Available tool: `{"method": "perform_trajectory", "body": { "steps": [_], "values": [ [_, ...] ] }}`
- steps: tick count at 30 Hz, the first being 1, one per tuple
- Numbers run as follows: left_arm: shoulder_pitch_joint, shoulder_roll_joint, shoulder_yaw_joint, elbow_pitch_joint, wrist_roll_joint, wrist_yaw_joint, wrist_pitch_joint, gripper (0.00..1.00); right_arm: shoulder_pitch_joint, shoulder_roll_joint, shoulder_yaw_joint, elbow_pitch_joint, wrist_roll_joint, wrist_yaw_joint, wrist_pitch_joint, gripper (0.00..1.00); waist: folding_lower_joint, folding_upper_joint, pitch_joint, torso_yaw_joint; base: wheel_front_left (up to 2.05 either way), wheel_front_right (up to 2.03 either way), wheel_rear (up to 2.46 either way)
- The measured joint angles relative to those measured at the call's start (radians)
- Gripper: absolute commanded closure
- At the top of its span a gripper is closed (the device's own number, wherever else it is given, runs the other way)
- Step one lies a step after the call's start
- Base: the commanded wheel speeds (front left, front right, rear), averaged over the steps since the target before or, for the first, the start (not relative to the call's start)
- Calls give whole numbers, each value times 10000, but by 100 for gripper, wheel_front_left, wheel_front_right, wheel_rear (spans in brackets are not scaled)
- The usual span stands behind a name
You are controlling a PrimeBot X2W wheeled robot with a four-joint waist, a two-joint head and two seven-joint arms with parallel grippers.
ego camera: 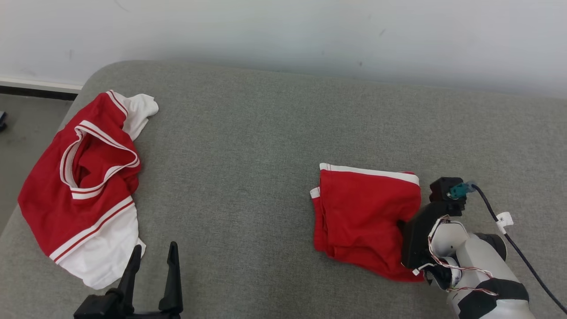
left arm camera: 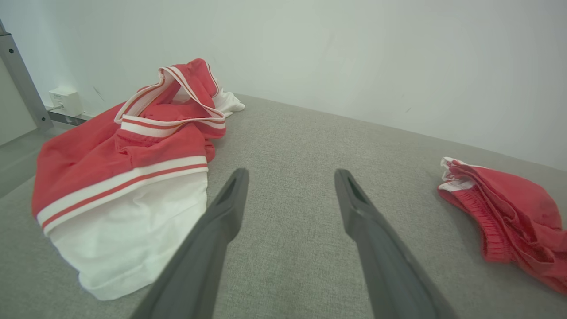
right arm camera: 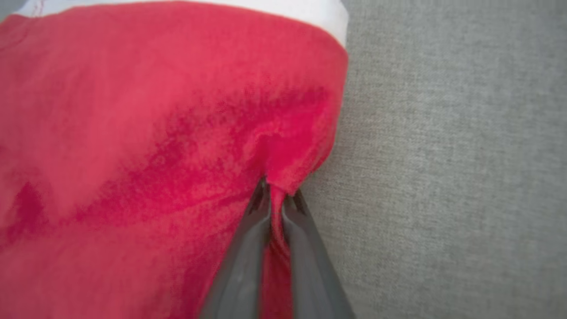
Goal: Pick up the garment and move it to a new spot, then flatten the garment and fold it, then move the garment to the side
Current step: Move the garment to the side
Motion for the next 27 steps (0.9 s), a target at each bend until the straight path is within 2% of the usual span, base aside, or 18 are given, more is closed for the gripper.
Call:
{"method": "perform_trajectory", "body": {
  "steps": [4, 7, 11, 14, 18, 27],
  "values": [
    [-130, 0, 12, -142, -36, 0, 2, 0, -134, -477, 1177, -439, -197, 33, 397, 100, 0, 1, 92, -236, 0, 0, 0],
    [-171, 4, 71, -295, -35, -2, 2, 0, -379, -1081, 2449, -918, -360, 40, 644, 100, 0, 1, 193, -504, 0, 0, 0],
    [-378, 2, 35, -453, 12, -92, -2, 0, -994, -2452, 4050, -1611, -403, 31, 633, 100, 1, 2, 394, -974, 0, 0, 0],
    [-655, 0, -61, -608, 42, -148, 2, 0, -1535, -3423, 4761, -1971, -349, 31, 466, 100, 1, 2, 601, -1362, 0, 0, 0],
    [-1069, 0, -353, -725, 167, -288, 0, 0, -2097, -4631, 5164, -2111, -339, 31, 0, 100, 1, 2, 971, -1860, 0, 0, 0],
    [-2063, 23, -702, -1279, 683, -625, 2, 0, -2869, -6130, 4615, -1597, -522, 31, -1170, 100, 0, 2, 2150, -2731, 0, 0, 0]
  ]
}}
